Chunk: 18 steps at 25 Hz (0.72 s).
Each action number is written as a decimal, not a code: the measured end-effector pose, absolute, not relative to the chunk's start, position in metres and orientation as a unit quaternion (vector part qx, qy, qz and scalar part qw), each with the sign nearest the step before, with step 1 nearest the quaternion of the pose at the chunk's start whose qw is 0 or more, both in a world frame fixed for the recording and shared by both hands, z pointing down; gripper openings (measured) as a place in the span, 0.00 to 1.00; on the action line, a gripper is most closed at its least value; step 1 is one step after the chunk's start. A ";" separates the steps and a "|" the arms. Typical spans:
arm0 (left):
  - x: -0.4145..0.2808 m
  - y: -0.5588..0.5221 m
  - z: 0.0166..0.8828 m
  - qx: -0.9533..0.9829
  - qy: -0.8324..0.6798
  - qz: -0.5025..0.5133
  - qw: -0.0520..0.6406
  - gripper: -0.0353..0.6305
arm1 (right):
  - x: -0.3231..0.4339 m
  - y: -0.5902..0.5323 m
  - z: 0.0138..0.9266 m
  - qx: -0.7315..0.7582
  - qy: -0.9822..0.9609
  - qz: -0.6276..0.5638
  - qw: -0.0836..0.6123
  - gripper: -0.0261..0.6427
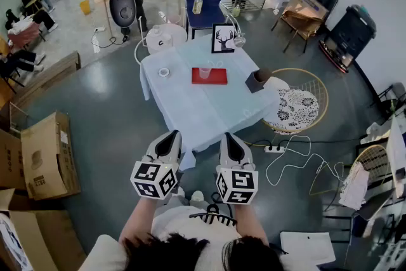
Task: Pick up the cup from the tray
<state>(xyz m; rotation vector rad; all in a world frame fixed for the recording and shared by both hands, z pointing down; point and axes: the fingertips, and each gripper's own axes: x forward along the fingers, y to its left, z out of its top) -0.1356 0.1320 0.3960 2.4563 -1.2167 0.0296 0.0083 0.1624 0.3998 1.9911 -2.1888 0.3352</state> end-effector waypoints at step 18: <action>-0.157 0.127 0.390 0.874 -0.441 -0.003 0.202 0.05 | -0.004 0.159 0.404 0.657 -0.737 0.148 0.060 0.08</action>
